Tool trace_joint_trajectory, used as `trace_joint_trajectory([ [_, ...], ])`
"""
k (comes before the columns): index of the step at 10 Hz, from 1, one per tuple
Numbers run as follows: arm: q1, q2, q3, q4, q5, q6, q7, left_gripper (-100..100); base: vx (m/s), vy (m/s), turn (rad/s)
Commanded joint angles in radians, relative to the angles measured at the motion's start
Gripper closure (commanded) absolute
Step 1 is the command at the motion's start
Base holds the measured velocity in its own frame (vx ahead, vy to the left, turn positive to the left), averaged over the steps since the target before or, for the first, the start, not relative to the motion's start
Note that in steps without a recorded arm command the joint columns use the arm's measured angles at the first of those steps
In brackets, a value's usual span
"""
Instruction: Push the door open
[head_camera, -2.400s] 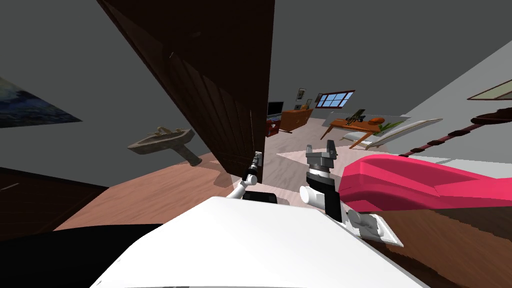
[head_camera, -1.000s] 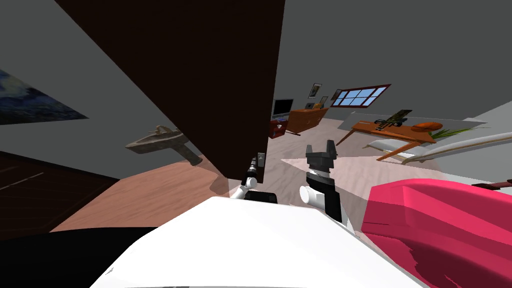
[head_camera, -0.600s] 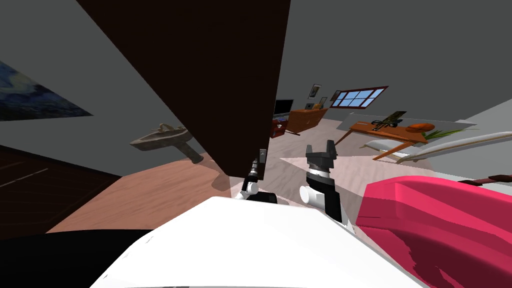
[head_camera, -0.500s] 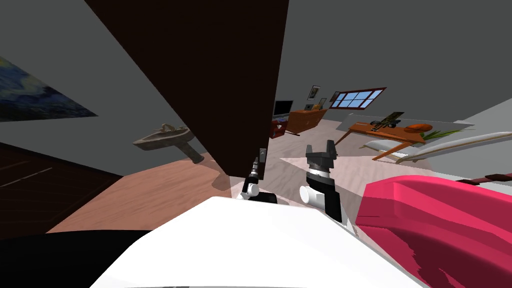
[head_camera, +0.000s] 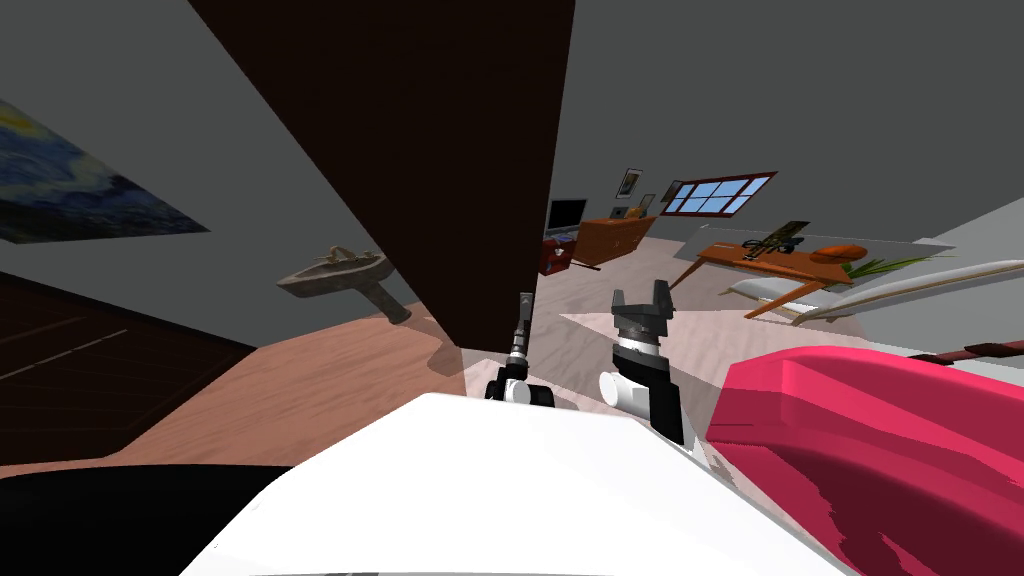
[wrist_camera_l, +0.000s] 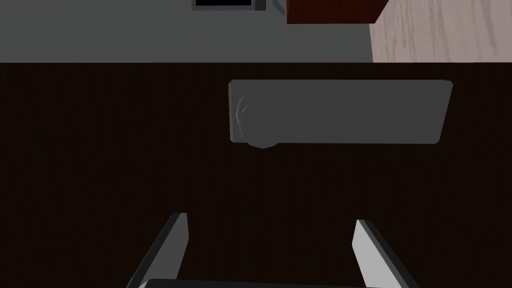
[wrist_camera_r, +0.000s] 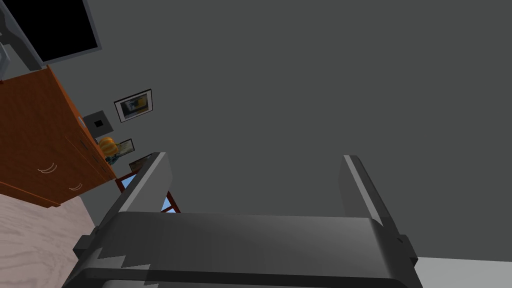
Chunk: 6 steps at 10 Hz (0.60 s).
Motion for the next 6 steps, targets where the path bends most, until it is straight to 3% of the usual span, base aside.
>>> trace_joint_trajectory([
  [1, 0.021, -0.028, -0.029, -0.021, 0.012, -0.022, -0.025, -100, -0.079, 0.008, 0.008],
  [2, 0.01, -0.02, -0.018, -0.009, 0.007, -0.014, -0.014, -100, -0.031, 0.005, -0.002],
  [3, 0.006, 0.011, -0.012, -0.007, 0.008, -0.012, -0.016, -100, 0.073, -0.002, -0.01],
  [6, -0.003, 0.036, 0.001, -0.003, 0.009, -0.002, -0.014, -100, 0.195, -0.023, -0.004],
])
